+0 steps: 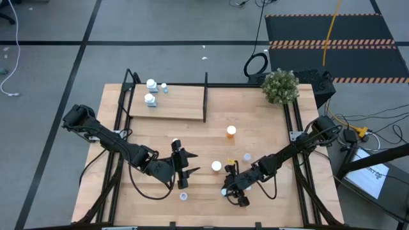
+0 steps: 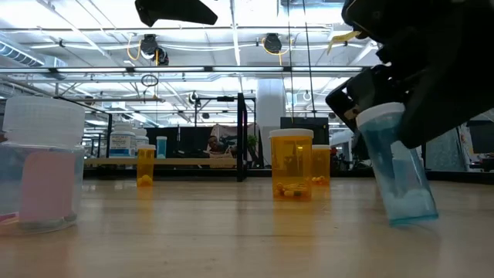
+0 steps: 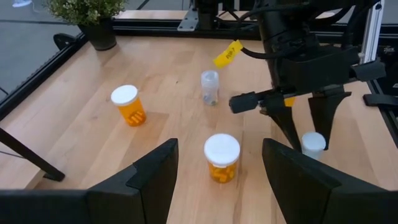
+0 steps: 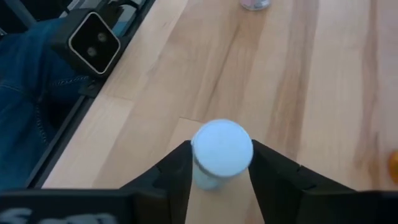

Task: Pick and place medicine bottles onto shelf by color
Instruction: Put the blue pill bottle aligned with the other blue pill bottle on the shelf

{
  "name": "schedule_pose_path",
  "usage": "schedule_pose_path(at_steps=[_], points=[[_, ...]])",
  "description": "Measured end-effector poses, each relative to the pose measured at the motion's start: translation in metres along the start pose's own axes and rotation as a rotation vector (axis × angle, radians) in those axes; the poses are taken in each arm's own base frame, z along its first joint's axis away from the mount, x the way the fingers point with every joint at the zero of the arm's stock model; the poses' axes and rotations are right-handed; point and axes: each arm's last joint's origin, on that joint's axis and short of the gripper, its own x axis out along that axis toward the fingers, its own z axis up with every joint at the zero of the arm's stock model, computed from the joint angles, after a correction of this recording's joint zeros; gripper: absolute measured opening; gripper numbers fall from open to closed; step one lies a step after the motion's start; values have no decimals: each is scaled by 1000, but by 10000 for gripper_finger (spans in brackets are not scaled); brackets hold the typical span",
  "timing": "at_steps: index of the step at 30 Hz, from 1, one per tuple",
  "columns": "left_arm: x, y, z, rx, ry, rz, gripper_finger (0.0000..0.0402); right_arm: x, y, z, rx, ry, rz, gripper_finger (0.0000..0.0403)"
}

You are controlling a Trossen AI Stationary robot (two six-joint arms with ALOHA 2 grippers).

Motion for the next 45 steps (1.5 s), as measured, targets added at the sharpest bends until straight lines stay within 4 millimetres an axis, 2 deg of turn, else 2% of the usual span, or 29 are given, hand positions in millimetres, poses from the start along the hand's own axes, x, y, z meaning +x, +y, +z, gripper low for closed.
schedule_pose_path(at_steps=[5, 11, 14, 18, 23, 26, 31, 34, 39, 45], points=[[0, 0, 0, 4, -1, 0, 234, 0, 0, 0, -10, -3, -4, 154], [1, -1, 0, -20, -4, -1, 234, 0, -2, 2, -26, -11, -8, 127], [7, -5, -3, -28, -7, -1, 234, 0, -3, 2, -29, -11, -9, 116], [26, -16, -13, -40, -23, -28, 234, -4, -3, 6, -41, -31, -2, 113], [44, -27, -23, -47, -48, -55, 234, -28, -3, 23, -59, -85, -2, 119], [50, -31, -26, -56, -59, -74, 234, -52, -4, 35, -84, -135, -28, 119], [61, -38, -30, -9, -108, -93, 234, -96, -12, 57, -104, -275, -170, 120], [66, -38, -28, 1, -155, -98, 234, -115, -15, 64, -111, -331, -213, 120], [76, -23, -20, -33, -191, -50, 234, -129, -19, 69, -142, -373, -231, 120], [88, -5, -9, -32, -233, -103, 234, -130, -29, 72, -128, -380, -264, 121]])
